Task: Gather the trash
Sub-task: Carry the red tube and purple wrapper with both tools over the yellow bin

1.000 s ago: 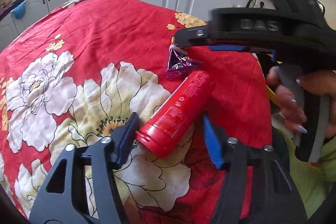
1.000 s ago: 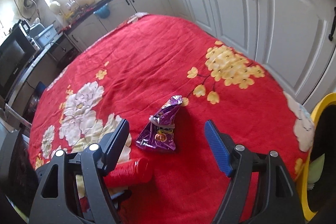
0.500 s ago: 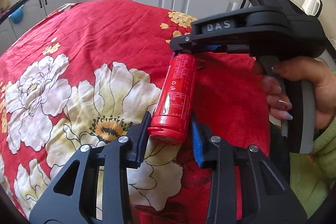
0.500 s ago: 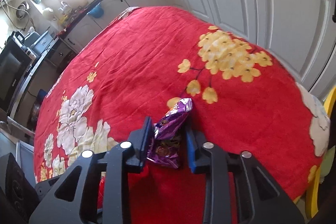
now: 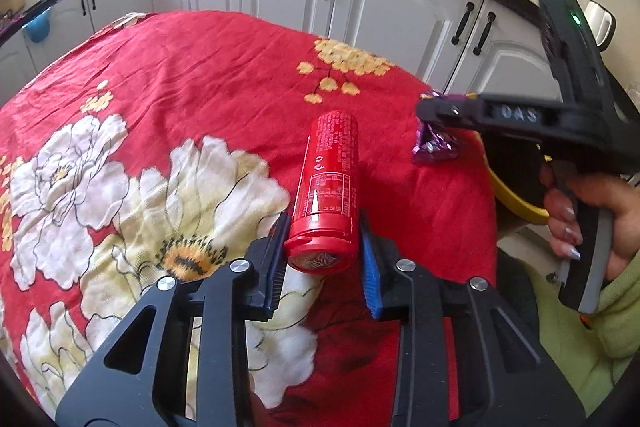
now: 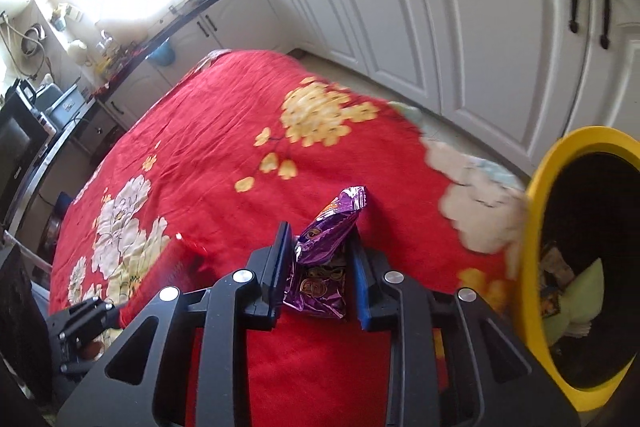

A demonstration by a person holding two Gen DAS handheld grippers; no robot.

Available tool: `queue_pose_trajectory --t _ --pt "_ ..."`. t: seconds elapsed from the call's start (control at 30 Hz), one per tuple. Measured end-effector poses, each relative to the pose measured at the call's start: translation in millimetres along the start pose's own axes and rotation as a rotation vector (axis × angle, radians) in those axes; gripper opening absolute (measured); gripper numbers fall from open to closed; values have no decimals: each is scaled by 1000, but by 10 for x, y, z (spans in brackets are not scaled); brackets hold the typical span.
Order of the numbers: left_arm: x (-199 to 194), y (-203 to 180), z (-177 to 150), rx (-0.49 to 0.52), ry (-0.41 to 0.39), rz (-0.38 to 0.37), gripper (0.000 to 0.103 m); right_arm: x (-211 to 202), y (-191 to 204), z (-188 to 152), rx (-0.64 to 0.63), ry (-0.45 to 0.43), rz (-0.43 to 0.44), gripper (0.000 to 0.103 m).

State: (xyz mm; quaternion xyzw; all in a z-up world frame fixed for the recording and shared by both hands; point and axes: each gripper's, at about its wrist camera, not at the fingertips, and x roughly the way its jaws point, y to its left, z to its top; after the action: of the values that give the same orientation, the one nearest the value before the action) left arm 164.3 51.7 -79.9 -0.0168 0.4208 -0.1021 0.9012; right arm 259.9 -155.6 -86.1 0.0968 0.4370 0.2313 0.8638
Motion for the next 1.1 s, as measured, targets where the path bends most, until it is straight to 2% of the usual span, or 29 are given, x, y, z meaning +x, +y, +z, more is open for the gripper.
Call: queue_pose_trajectory --t 0.4,0.7,1.1 --pt "16 -408 282 18 -42 -38 24 -523 -297 13 37 -95 1 26" --pt "100 -902 509 81 -63 -93 24 -915 -696 19 76 -162 -49 26" --pt "326 -1570 686 158 -57 -176 24 -1270 -1303 -130 147 -205 -135 26"
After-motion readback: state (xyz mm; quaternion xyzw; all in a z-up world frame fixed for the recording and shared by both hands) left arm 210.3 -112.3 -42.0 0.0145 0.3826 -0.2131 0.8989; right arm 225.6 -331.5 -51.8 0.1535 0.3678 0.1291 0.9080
